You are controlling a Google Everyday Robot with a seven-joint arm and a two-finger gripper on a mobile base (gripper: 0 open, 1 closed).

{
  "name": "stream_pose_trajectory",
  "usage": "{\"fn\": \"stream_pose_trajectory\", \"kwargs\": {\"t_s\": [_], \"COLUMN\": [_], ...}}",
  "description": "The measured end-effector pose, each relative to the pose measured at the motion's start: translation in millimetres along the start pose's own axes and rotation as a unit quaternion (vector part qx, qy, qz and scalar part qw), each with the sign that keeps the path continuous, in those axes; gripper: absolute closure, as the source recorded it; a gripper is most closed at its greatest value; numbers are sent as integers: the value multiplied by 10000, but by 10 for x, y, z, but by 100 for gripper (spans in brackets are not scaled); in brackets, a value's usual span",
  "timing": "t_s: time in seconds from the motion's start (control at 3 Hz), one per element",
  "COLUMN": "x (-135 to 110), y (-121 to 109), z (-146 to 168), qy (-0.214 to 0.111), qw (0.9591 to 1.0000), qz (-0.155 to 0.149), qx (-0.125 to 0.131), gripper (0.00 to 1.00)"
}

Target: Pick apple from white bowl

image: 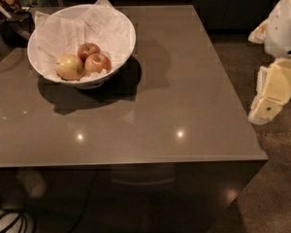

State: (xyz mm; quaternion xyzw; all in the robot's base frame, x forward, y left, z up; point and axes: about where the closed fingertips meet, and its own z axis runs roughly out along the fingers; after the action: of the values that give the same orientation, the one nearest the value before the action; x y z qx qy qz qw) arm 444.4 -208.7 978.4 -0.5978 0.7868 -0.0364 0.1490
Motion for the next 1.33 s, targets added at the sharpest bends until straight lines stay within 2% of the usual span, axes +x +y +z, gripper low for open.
{"fn": "stream_pose_trajectory", "kwargs": {"t_s": [0.33, 0.67, 1.0, 1.33], "x": [-393, -445, -530, -1215], "y": [-223, -262, -301, -575], "z": [127, 131, 126, 170], "qy": [367, 297, 45, -213], "qw": [9990, 9994, 9999, 9996], "qz": [165, 146, 147, 181], "qx": [-182, -95, -49, -37], "gripper": [0, 0, 0, 0]}}
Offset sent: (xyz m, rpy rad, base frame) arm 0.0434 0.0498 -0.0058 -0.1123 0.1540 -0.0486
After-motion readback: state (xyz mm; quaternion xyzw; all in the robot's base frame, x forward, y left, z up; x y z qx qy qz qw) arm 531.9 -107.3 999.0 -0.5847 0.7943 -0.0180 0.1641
